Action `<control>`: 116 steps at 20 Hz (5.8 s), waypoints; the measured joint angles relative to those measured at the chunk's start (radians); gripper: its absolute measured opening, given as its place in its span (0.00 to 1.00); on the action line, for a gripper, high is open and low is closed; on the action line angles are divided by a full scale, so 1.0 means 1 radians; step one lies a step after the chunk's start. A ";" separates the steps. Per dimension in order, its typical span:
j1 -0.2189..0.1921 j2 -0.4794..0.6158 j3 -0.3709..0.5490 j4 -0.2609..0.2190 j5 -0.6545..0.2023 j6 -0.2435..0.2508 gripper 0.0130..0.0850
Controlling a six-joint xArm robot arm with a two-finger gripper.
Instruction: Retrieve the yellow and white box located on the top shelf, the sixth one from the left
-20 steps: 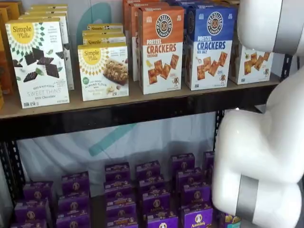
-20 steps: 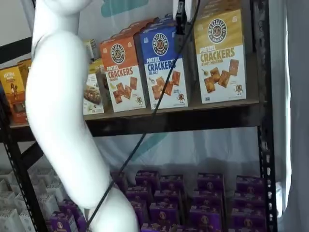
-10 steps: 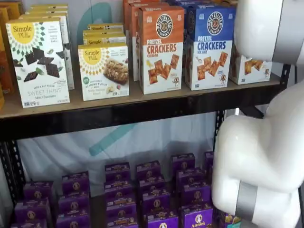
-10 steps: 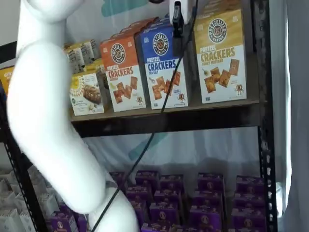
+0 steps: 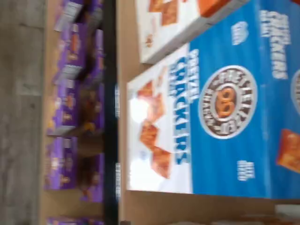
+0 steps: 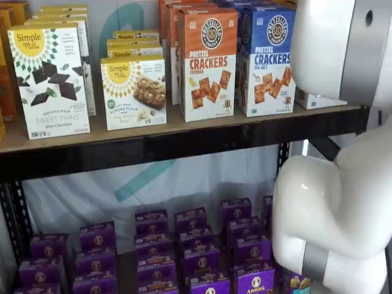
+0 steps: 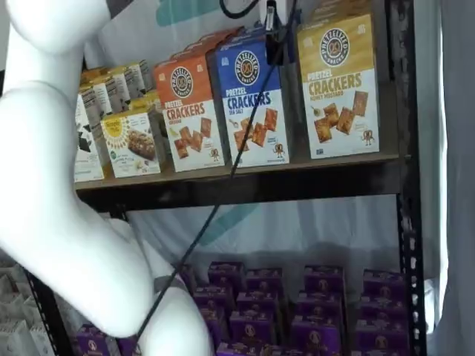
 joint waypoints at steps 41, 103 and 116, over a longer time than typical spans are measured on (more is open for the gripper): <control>0.124 0.372 -0.338 -0.194 -0.053 0.030 1.00; 0.122 0.328 -0.371 -0.358 0.161 0.013 0.61; 0.085 0.086 -0.171 -0.386 0.233 -0.027 0.61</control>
